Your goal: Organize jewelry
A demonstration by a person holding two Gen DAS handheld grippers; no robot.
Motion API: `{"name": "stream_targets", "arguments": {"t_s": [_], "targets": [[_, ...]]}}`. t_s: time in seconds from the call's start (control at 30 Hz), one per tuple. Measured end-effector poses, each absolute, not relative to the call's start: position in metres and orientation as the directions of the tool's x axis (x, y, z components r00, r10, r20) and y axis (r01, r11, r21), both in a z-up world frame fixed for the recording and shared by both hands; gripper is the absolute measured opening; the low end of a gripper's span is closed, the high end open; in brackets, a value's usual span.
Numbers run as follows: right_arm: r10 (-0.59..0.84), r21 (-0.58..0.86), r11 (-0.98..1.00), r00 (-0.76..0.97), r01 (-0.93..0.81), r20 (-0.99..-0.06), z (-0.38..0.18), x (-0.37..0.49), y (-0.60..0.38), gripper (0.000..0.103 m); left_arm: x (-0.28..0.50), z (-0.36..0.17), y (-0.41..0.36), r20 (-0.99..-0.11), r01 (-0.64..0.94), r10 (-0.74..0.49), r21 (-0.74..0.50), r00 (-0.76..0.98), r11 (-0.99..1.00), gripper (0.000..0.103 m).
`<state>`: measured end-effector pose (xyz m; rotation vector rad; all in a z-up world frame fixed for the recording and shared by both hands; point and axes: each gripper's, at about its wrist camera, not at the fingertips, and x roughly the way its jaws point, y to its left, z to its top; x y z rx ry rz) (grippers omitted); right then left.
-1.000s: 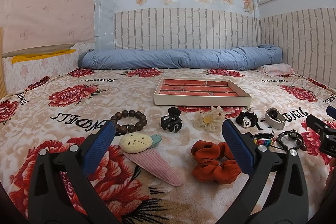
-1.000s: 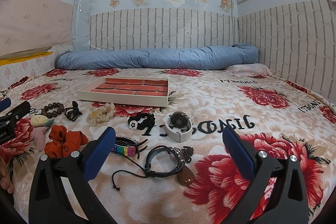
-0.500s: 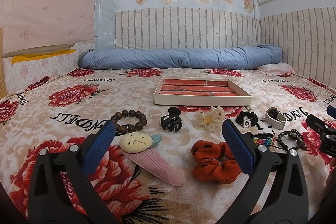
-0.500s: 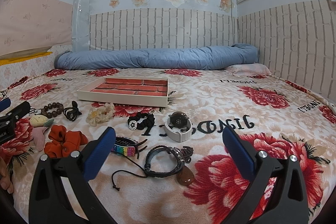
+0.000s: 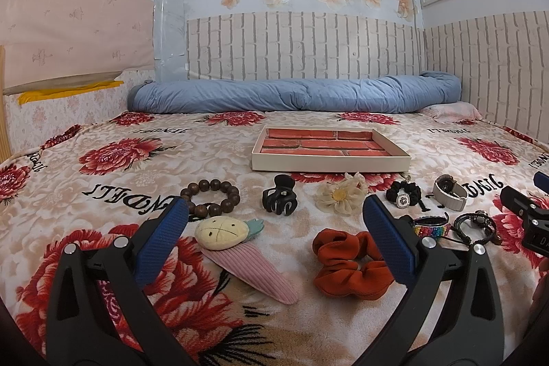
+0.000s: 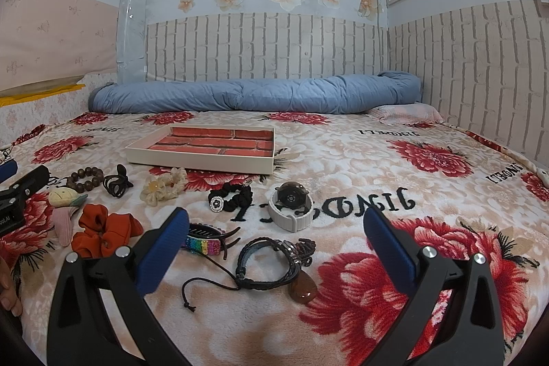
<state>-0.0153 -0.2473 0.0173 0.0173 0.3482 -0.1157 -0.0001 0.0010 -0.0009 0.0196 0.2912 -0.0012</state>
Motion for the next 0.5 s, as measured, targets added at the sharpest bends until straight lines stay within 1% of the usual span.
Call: {"name": "stream_targets", "arguments": {"t_s": [0.5], "targets": [[-0.112,0.005,0.992,0.927,0.122,-0.358,0.017,-0.0145,-0.2517,0.099,0.0019,-0.0051,0.005,-0.302,0.009,-0.002,0.021,0.953,1.0,0.098]]}}
